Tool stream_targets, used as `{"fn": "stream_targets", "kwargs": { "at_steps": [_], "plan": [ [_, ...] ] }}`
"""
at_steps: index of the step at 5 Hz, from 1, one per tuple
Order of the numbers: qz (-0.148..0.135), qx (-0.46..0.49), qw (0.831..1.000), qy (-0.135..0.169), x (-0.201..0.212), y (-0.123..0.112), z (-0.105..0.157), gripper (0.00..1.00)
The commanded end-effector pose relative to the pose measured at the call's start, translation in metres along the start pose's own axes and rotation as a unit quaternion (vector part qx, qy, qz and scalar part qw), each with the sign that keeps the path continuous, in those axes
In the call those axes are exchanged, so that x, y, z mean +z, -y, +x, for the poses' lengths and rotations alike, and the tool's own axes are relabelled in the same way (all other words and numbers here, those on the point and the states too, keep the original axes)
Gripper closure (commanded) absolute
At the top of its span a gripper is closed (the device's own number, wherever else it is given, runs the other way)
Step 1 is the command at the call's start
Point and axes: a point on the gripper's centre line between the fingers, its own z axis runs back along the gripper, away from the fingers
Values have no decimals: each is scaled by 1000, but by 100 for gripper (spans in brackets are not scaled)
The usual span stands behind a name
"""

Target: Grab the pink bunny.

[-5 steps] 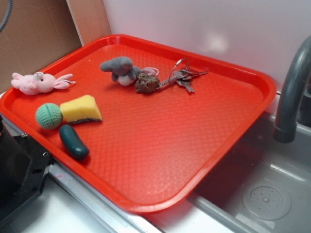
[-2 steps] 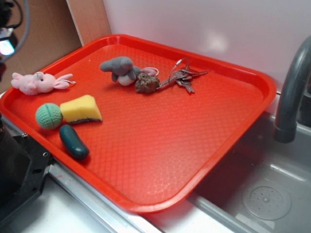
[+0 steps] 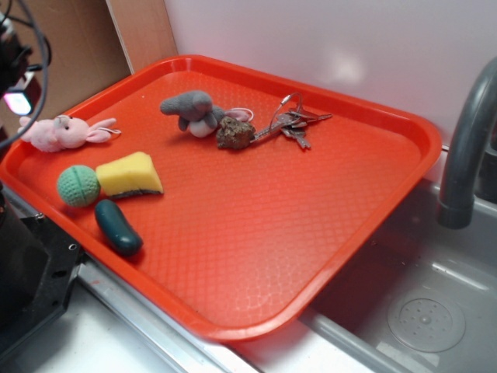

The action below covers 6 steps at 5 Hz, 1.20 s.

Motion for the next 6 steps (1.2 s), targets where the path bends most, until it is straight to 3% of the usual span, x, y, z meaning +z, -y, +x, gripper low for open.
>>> {"fn": "stream_targets", "kwargs": {
  "at_steps": [1, 2, 5, 6],
  "plan": [
    [-26, -9, 1000, -2, -21, -25, 9, 0],
    [-27, 0, 1000, 12, -20, -60, 7, 0],
    [-51, -8, 999, 7, -35, -52, 8, 0],
    [-58, -14, 998, 3, -51, -62, 13, 0]
  ]
}}
